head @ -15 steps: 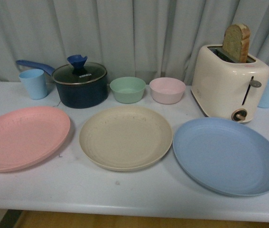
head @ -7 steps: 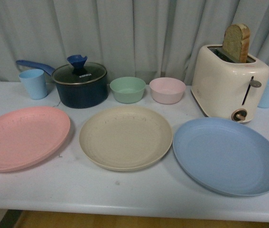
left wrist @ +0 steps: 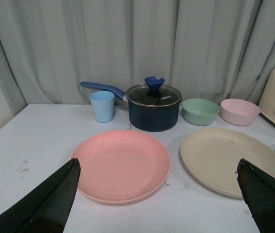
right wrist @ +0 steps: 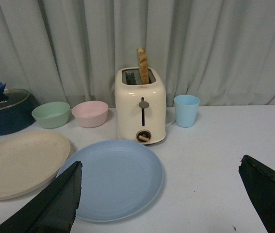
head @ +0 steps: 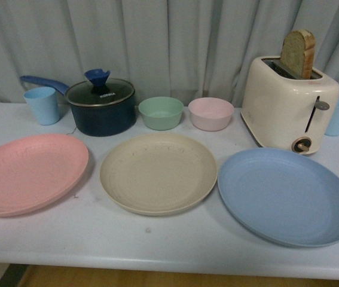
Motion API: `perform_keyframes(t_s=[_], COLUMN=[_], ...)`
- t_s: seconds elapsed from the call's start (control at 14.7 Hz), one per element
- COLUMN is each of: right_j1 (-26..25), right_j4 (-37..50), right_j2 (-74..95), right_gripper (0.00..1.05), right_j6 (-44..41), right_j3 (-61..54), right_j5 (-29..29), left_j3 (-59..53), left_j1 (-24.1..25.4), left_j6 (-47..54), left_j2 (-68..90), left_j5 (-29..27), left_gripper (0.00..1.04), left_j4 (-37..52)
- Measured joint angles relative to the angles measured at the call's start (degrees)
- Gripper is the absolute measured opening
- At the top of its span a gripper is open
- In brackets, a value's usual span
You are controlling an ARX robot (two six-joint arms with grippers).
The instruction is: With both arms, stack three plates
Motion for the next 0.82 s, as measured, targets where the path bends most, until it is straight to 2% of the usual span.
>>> perform_keyframes(t_s=[0.41,0.48,0.55,0.61,0.68,0.82], right_j1=[0.00,0.00,0.00,0.00,0.00,0.00], right_j4=[0.00,-0.04,-0.02,0.02,-0.04,0.00], right_j2=[0.00,0.00,0.00,0.00,0.00,0.00], right_gripper=[0.98,0.98,0.98,0.98,0.98,0.98], right_j6=[0.00,0.00,0.00,-0.02,-0.02,-0.02], right_j3=[0.00,0.00,0.00,0.00,0.00,0.00], right_j5=[0.00,0.00,0.00,-0.07,0.02,0.00], left_j3=[0.00,3.08,9.68,13.64,17.27,23.87], left_j1=[0.00,-3.13,-9.44,-12.11,-10.71,-7.06], left_j6=[0.00,-3.26,-8.90,-11.43,-12.37,-11.28], left_j2=[0.00,3.30,14.21,19.82,24.33,38.88], left_j5=[0.00,-7.45,-19.58,-26.64,-27.47,-21.38], left_gripper=[0.98,0.98,0.98,0.98,0.98,0.98], left_j4=[0.00,-9.05,-18.91,-18.40,-13.14,1.09])
